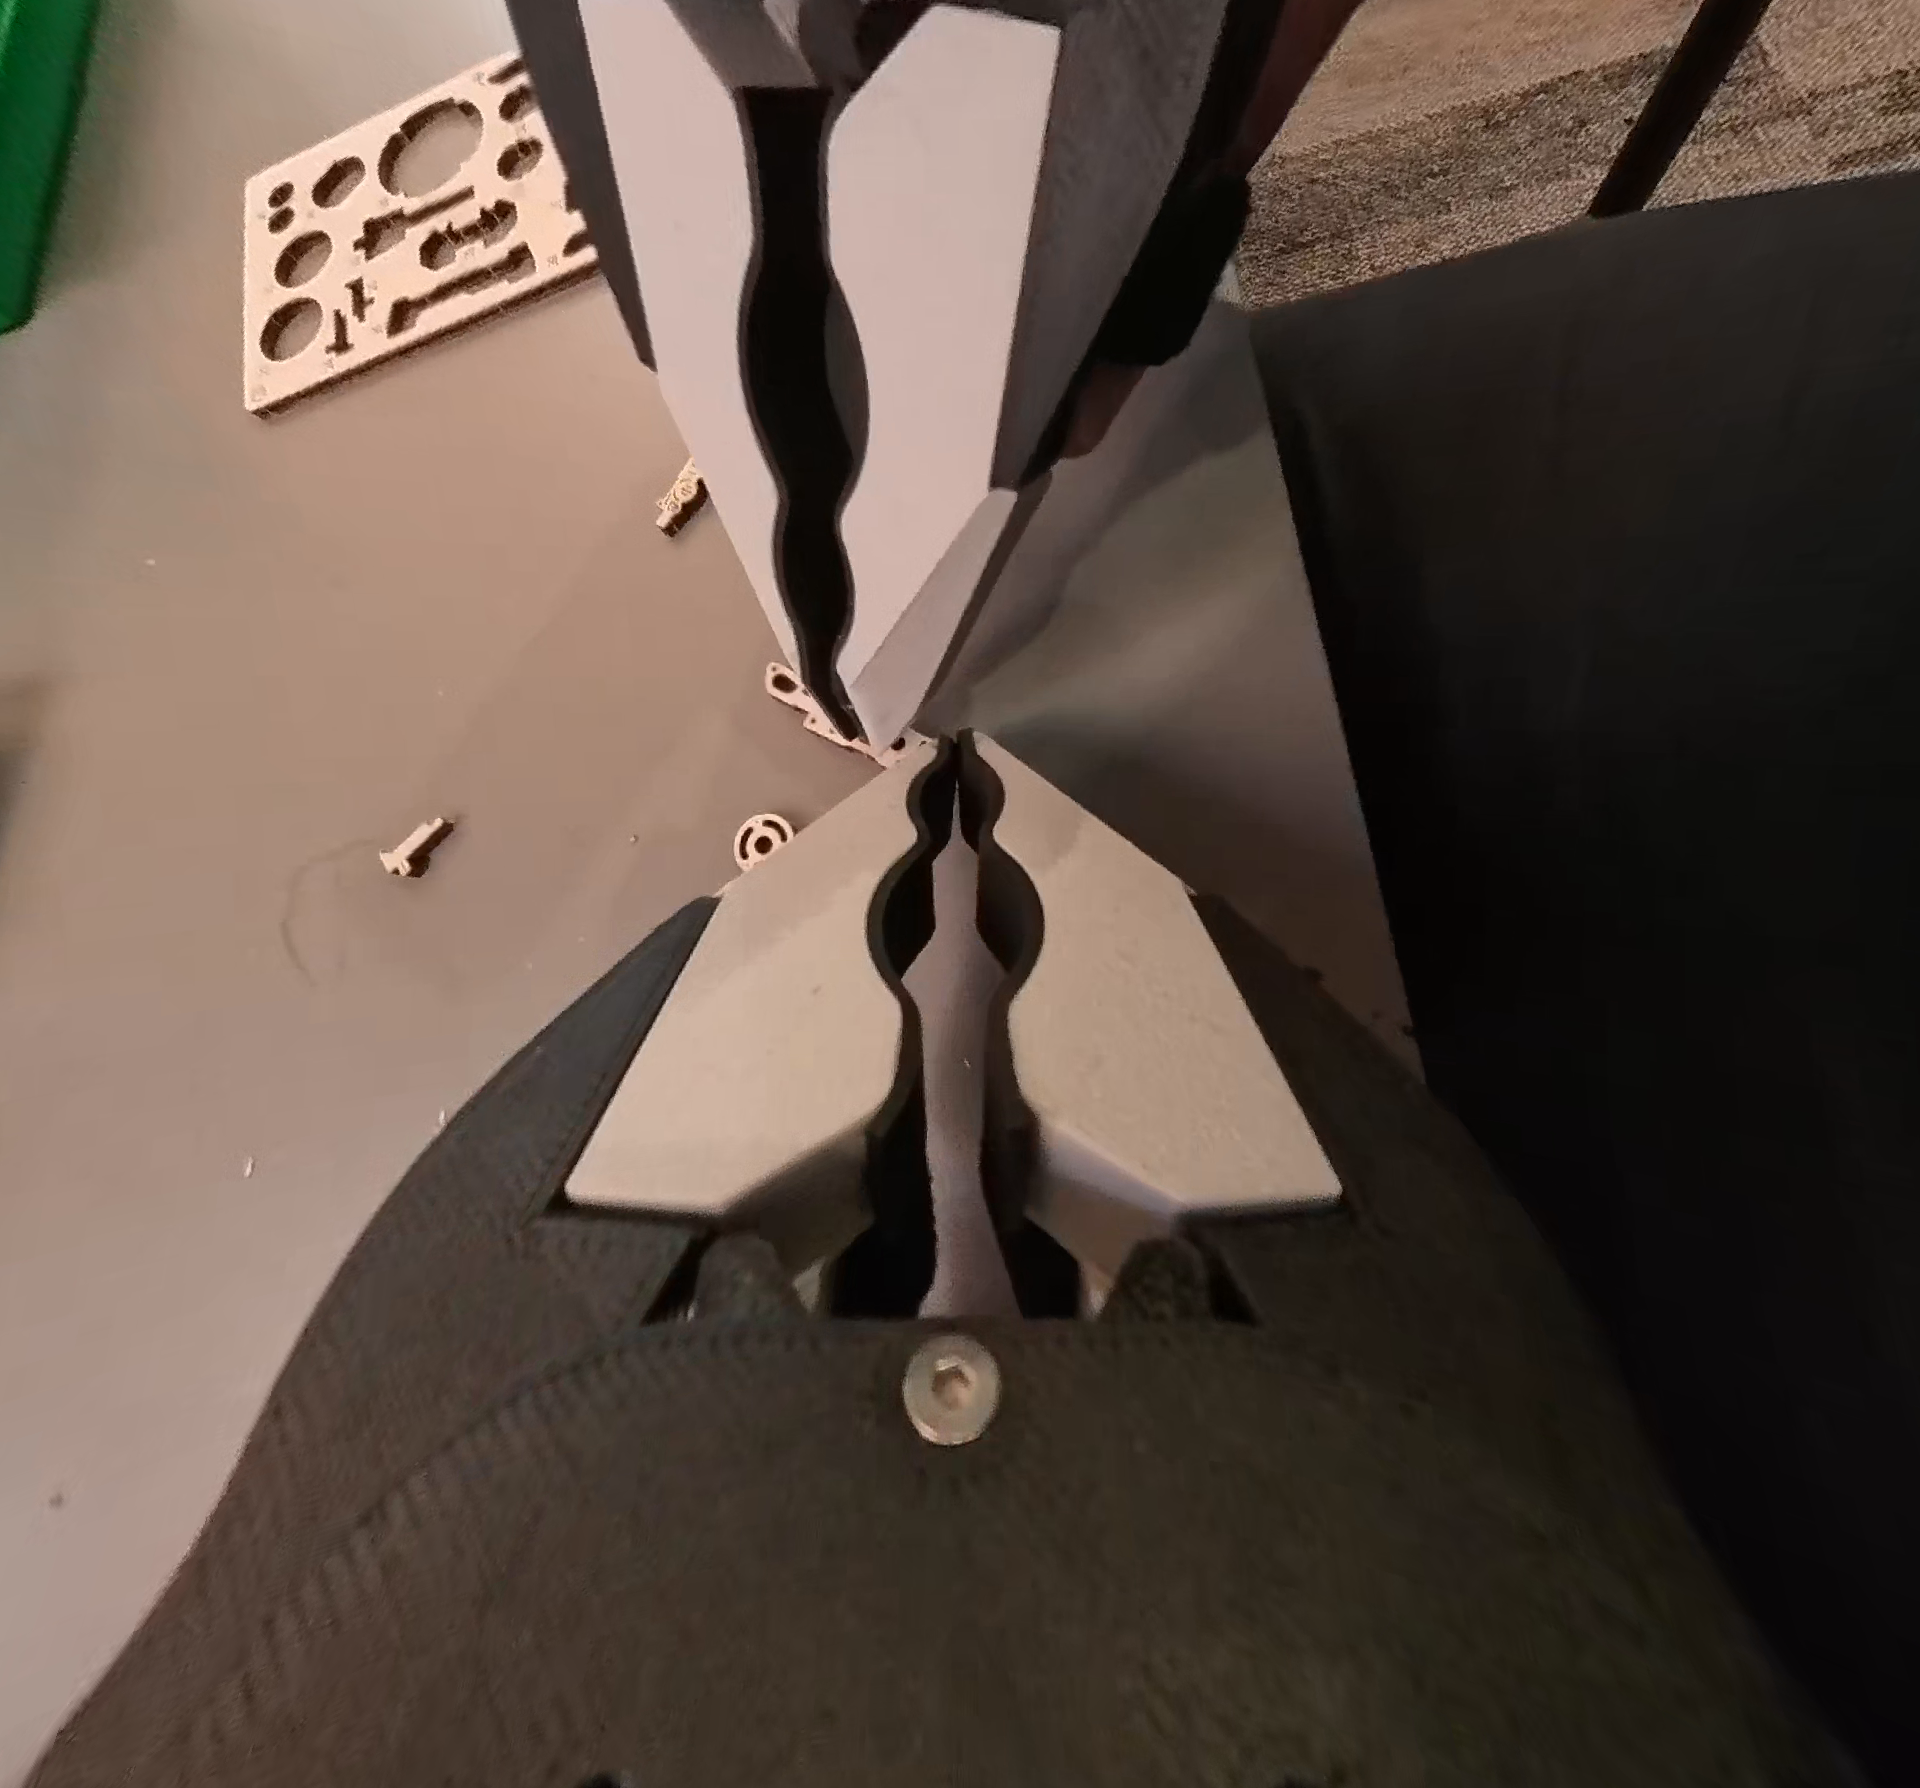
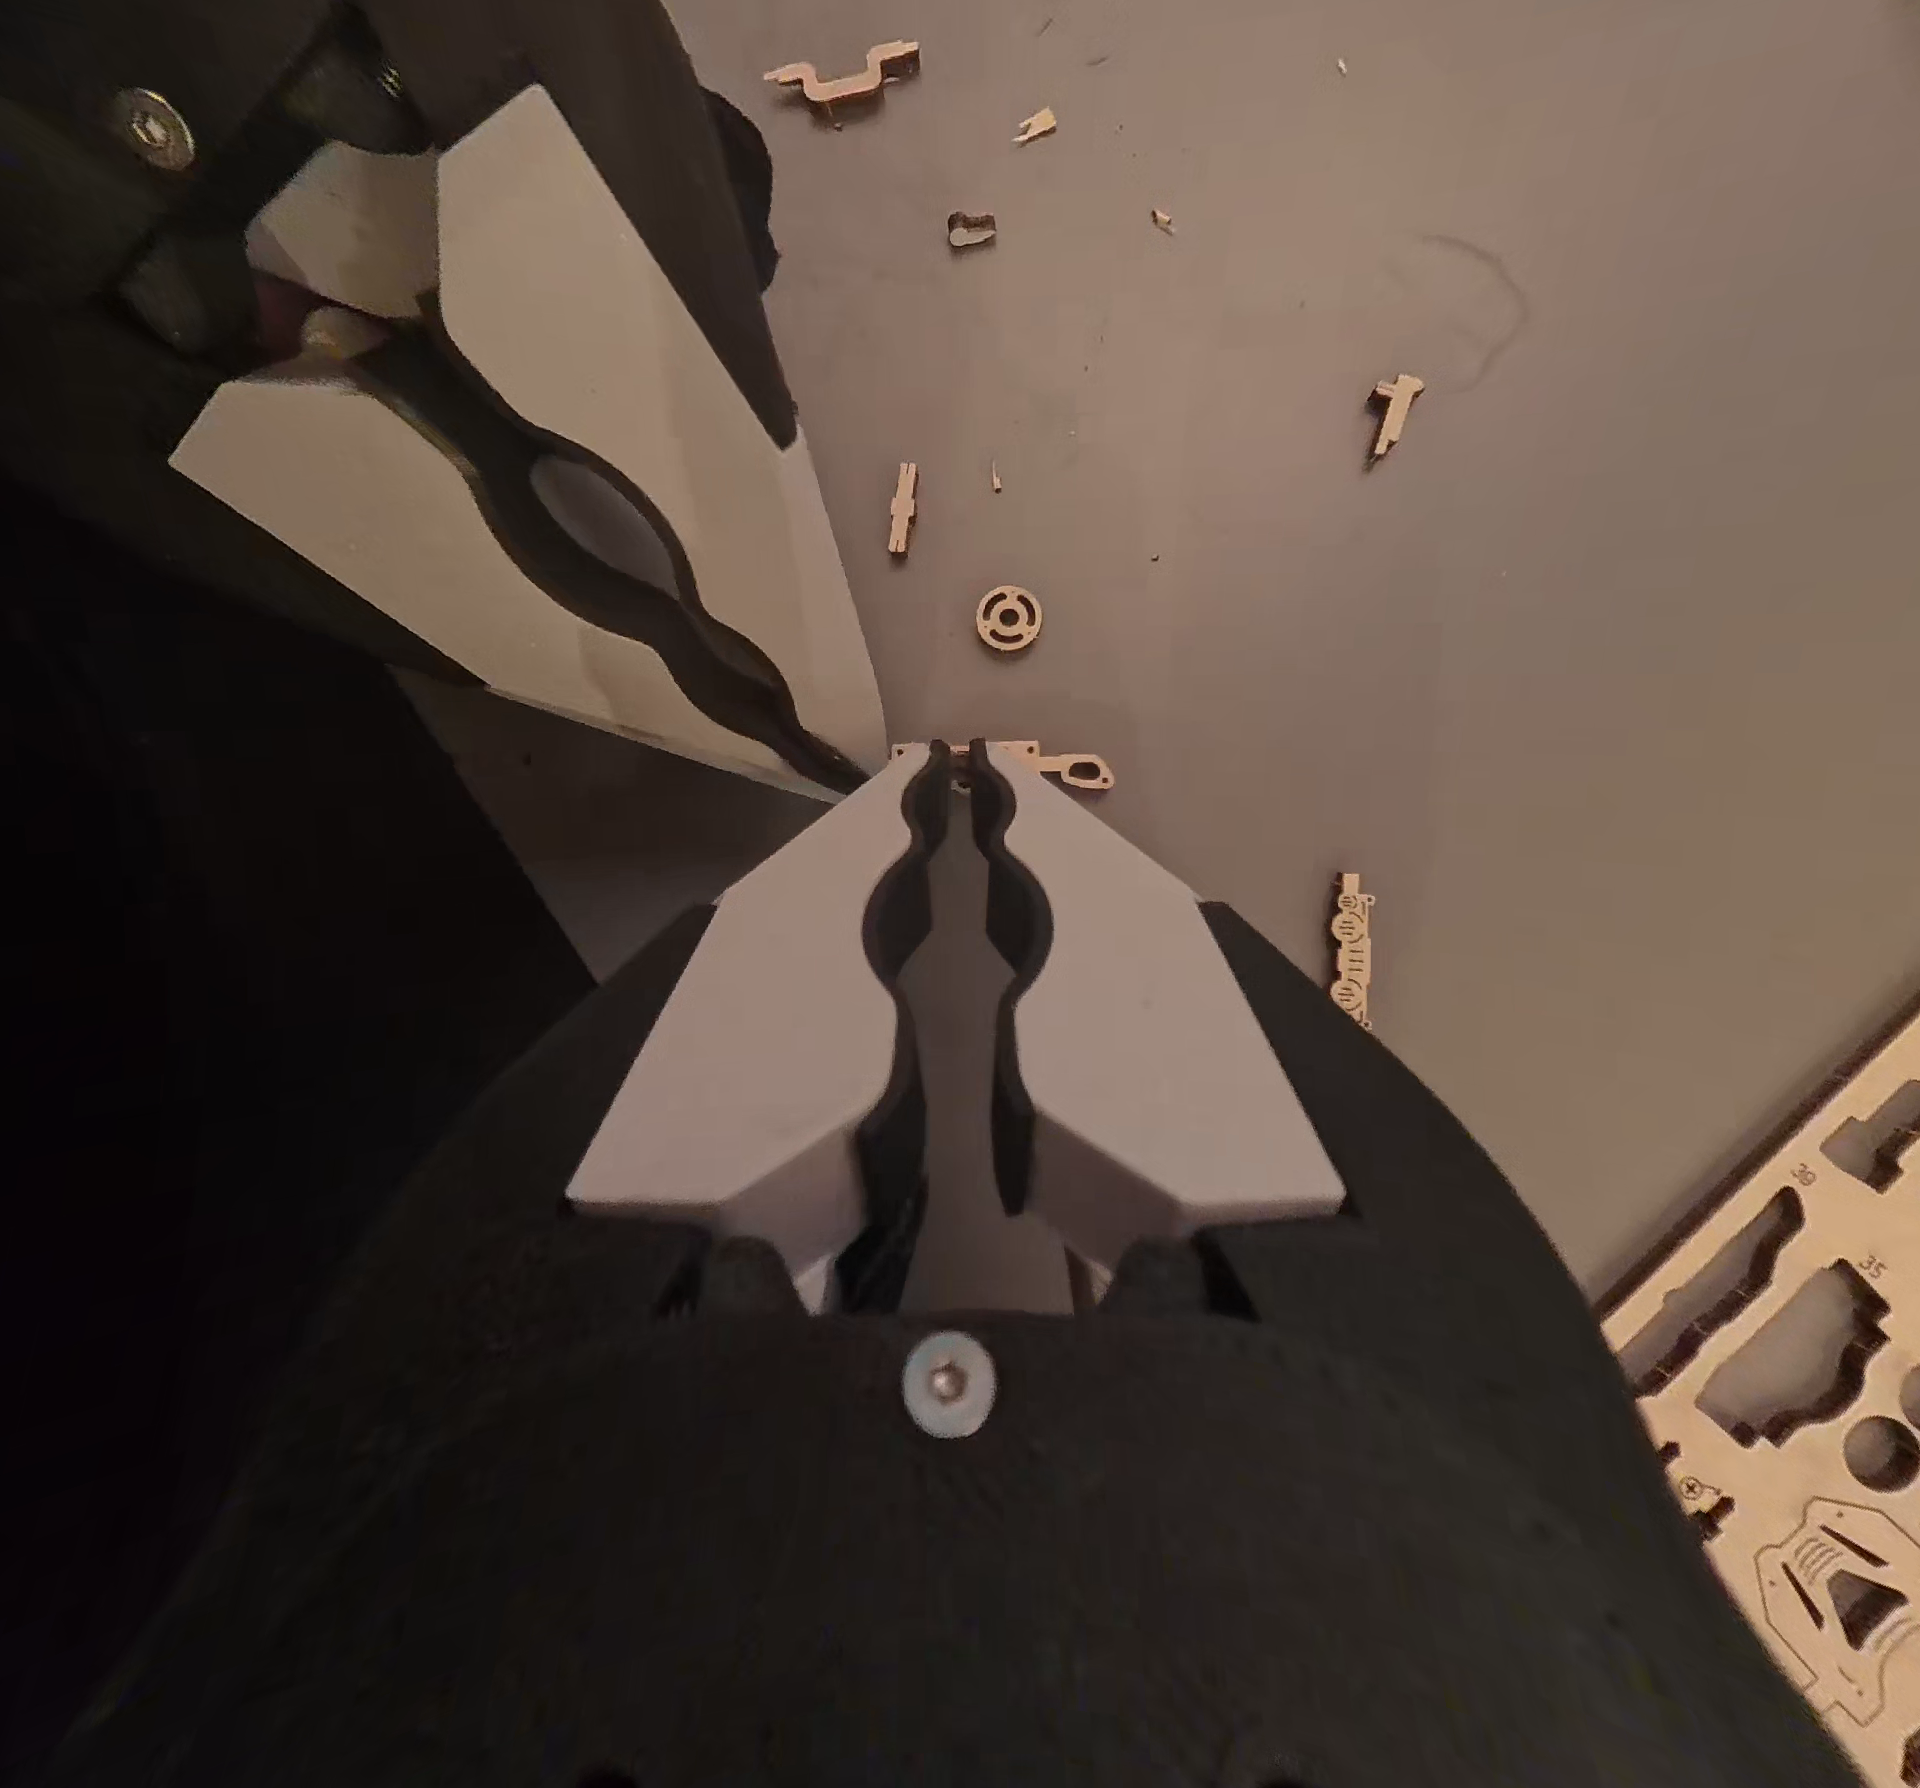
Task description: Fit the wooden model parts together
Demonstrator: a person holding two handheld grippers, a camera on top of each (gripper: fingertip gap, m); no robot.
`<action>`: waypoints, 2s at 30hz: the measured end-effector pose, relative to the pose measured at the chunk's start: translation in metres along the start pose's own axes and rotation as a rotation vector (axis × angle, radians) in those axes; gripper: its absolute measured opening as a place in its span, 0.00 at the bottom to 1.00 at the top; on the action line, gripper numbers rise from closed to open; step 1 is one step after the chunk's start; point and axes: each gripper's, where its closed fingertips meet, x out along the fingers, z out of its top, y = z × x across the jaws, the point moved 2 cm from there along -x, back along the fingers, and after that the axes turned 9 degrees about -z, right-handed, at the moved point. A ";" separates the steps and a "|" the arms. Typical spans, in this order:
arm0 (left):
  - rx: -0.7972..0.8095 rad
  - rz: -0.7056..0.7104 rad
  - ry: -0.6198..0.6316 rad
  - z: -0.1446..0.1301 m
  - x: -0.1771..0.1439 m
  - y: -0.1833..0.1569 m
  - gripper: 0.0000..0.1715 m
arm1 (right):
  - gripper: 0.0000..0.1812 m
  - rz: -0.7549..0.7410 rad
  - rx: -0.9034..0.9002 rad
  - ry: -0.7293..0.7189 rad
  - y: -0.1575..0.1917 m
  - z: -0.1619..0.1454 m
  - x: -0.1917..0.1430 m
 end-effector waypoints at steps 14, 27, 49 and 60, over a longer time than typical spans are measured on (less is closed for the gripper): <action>-0.018 -0.023 -0.008 0.001 0.001 0.001 0.00 | 0.01 -0.024 -0.056 0.099 -0.002 0.000 -0.001; 0.036 0.178 -0.289 0.034 -0.037 0.023 0.08 | 0.01 0.329 0.488 -0.182 -0.009 0.027 -0.039; 0.136 0.303 -0.383 0.049 -0.049 0.020 0.04 | 0.01 0.566 0.780 -0.302 -0.007 0.037 -0.058; 0.149 0.273 -0.407 0.052 -0.048 0.015 0.01 | 0.01 0.629 0.857 -0.321 -0.004 0.033 -0.059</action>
